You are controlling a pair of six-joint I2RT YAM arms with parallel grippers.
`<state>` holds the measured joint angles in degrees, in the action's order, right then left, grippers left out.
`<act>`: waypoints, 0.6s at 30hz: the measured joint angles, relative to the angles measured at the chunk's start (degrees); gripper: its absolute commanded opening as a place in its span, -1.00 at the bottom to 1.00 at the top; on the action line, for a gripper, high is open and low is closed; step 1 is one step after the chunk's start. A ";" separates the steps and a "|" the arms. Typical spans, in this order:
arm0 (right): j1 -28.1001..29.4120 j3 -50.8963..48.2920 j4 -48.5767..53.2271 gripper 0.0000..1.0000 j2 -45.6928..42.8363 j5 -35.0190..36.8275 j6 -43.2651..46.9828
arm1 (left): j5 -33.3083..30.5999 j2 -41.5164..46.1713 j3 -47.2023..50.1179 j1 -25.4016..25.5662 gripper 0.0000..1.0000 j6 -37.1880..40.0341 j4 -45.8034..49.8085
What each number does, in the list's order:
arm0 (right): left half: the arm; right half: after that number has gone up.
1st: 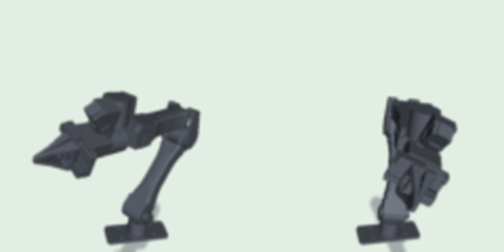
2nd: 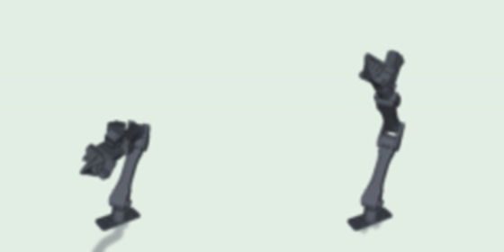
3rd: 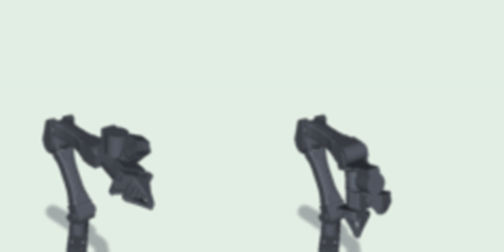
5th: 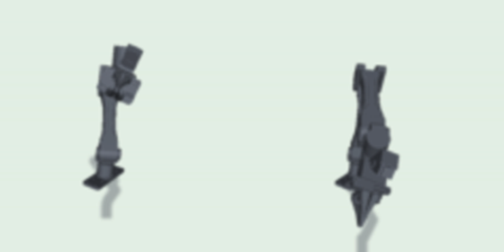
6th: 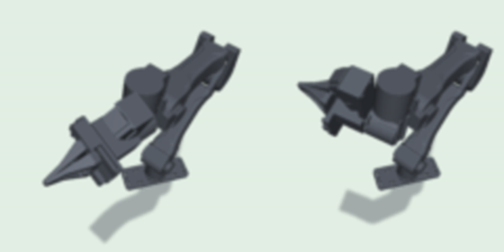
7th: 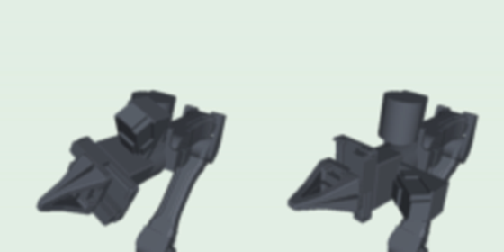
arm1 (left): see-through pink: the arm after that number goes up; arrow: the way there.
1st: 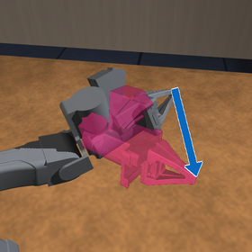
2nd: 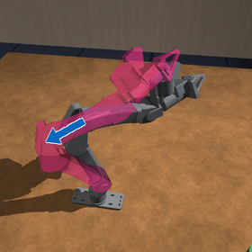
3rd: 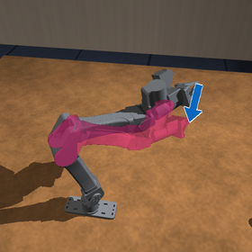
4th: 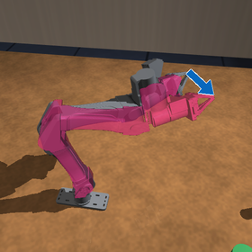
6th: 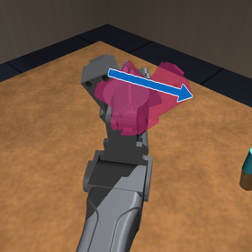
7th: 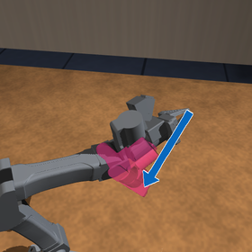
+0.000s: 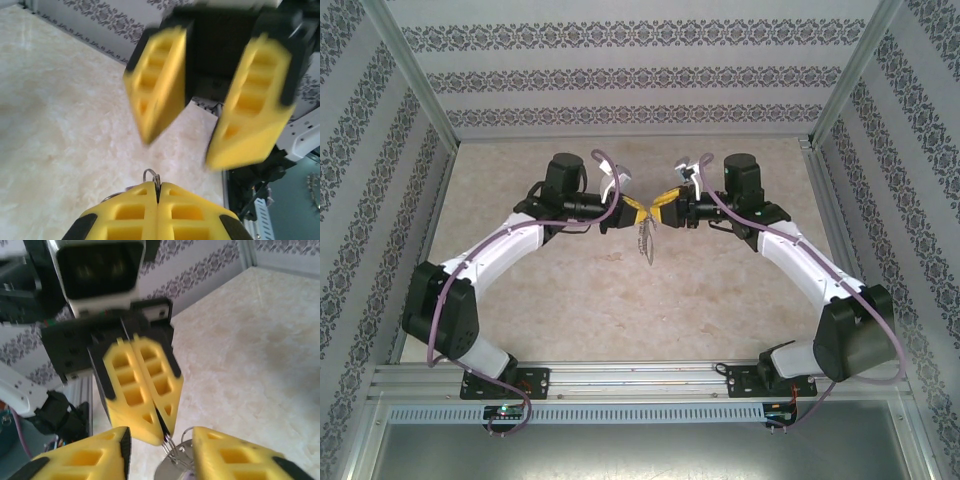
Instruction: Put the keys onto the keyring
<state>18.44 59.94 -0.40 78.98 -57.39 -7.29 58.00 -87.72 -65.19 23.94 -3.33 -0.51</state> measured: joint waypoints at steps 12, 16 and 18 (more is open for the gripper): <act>-1.66 -13.22 -8.68 0.04 -13.40 12.94 -4.46 | -5.75 3.85 8.02 0.00 -1.00 -9.81 -21.33; -0.46 -17.64 -10.16 0.06 -14.67 17.27 -4.94 | -5.57 3.89 9.81 0.00 -1.00 -13.66 -28.24; 0.57 -18.64 -10.62 0.06 -14.67 18.73 -4.98 | -5.53 3.89 10.38 0.00 -1.00 -15.43 -31.06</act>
<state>19.00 41.30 -11.03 64.31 -38.65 -12.27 52.47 -83.83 -54.81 23.94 -18.76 -31.57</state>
